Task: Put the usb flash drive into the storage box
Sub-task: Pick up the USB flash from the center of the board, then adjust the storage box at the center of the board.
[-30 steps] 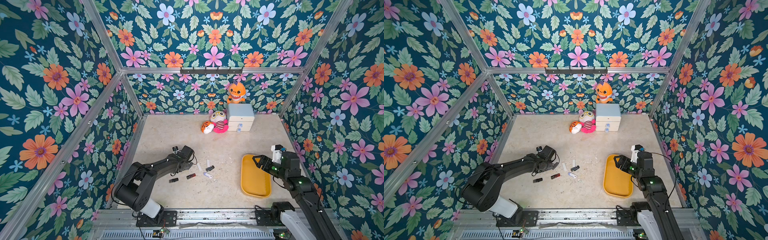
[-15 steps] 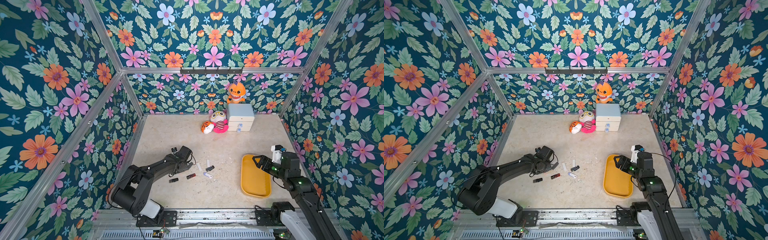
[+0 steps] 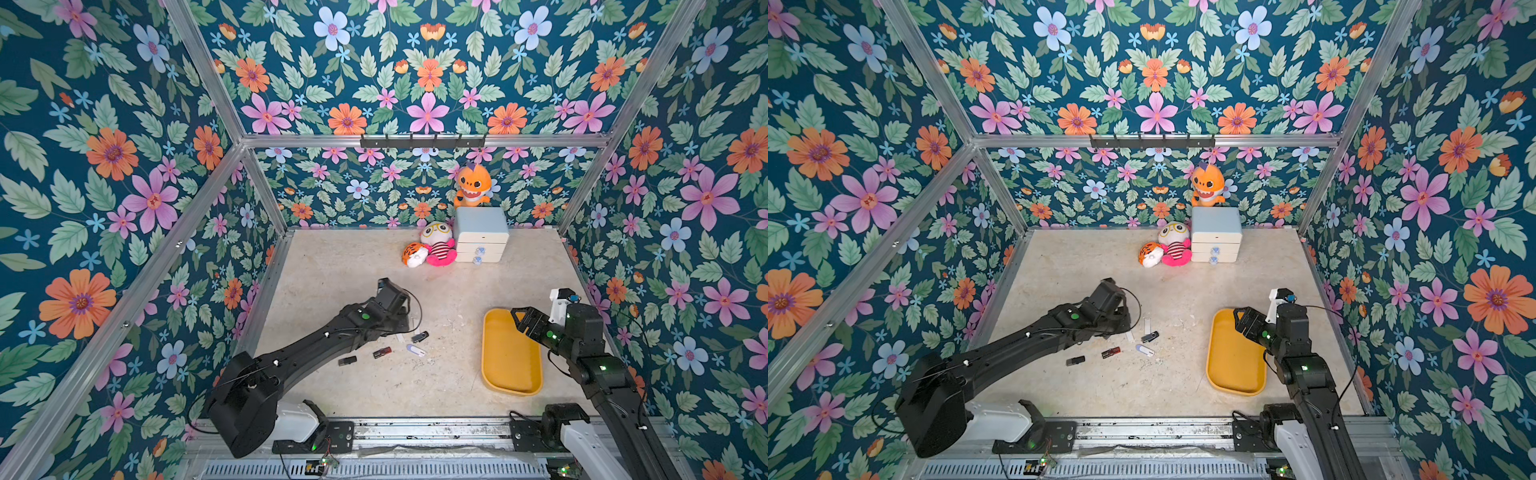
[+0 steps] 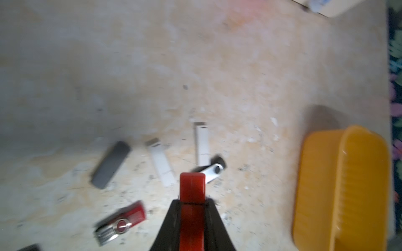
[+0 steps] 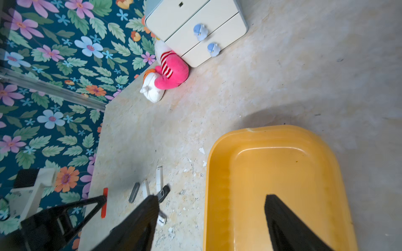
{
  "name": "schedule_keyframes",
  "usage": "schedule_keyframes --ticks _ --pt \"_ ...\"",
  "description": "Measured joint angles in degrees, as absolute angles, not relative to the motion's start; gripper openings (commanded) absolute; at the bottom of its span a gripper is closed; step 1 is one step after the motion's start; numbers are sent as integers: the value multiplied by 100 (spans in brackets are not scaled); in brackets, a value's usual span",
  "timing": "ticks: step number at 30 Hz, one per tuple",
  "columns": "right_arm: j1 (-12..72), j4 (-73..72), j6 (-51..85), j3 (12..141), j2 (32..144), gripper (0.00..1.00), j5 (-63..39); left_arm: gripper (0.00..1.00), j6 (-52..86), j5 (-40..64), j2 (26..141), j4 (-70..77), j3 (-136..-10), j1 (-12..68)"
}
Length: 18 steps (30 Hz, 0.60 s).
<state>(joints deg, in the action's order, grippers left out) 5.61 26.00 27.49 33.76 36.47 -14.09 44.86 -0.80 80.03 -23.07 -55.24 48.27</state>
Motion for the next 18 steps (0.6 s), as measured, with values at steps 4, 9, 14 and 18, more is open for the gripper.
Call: schedule_keyframes --ticks 4,9,14,18 --pt "128 2598 2904 3435 3824 83 -1013 2 4576 316 9000 -1671 -6403 5653" --pt "-246 2613 3028 3435 3997 83 -854 0 4576 735 10398 -1155 -7762 6353" --pt "-484 2635 3035 3448 4042 83 -746 0 4501 1083 11697 -989 -8965 6573" --pt "-491 2637 3033 3420 4025 83 -753 0 4504 1166 12372 -1194 -9603 6552"
